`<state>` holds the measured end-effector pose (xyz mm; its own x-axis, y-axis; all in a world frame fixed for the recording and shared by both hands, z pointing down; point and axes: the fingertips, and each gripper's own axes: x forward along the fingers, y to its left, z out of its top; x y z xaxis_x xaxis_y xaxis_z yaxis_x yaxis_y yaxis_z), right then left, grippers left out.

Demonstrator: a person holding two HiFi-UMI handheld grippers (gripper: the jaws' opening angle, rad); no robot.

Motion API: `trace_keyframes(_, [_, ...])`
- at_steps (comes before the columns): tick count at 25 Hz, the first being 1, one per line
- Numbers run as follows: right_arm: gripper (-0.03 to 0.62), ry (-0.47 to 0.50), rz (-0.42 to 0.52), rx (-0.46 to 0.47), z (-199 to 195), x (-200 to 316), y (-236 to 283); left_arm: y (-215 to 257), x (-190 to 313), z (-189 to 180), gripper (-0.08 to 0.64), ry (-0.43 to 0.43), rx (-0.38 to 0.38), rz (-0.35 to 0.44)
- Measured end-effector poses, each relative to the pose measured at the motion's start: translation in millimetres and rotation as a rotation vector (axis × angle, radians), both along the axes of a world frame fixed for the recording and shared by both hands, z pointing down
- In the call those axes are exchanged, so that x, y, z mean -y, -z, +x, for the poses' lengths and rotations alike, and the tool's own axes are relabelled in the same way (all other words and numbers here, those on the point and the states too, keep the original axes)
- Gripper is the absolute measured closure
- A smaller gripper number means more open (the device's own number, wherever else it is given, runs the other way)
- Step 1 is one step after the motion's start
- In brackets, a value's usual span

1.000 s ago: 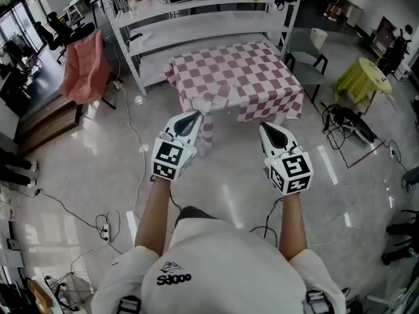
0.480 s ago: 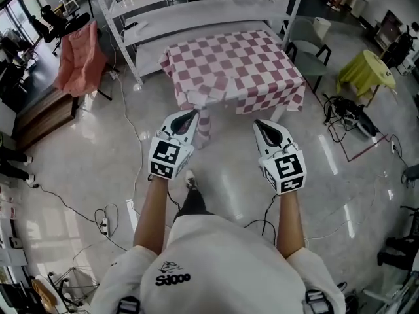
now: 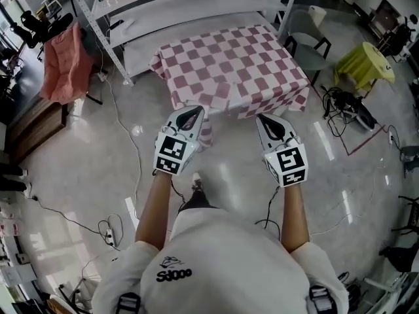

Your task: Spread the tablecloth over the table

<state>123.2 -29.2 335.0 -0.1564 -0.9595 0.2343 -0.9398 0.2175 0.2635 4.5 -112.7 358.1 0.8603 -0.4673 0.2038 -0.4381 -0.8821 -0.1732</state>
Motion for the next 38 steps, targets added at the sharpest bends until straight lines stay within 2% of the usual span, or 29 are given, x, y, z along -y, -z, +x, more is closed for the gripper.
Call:
trace_keyframes(8, [0.571,-0.038,-0.083,0.004,3,98,-32,-44,95,2,0.537,-0.049,0.001,-0.098])
trace_keyframes(18, [0.568,-0.067,-0.178,0.057,12,187,-82,-110,176,2,0.537,-0.084,0.094,-0.219])
trace_keyframes(23, [0.525,-0.006,-0.274,0.048,10,212,-123,-156,201,-11,0.537,-0.011,0.102,-0.347])
trace_keyframes(28, [0.490,0.081,-0.358,0.117,12,239,-169,-205,217,-23,0.535,0.098,0.146,-0.446])
trace_keyframes(29, [0.478,0.109,-0.385,0.121,12,242,-179,-215,217,-25,0.506,0.129,0.150,-0.480])
trace_keyframes(30, [0.468,0.139,-0.411,0.122,11,245,-188,-224,216,-26,0.429,0.153,0.153,-0.513])
trace_keyframes(31, [0.465,0.166,-0.435,0.124,10,248,-198,-233,215,-26,0.396,0.171,0.156,-0.541])
trace_keyframes(38, [0.420,0.286,-0.595,0.093,7,260,-272,-292,202,-33,0.365,0.254,0.214,-0.660])
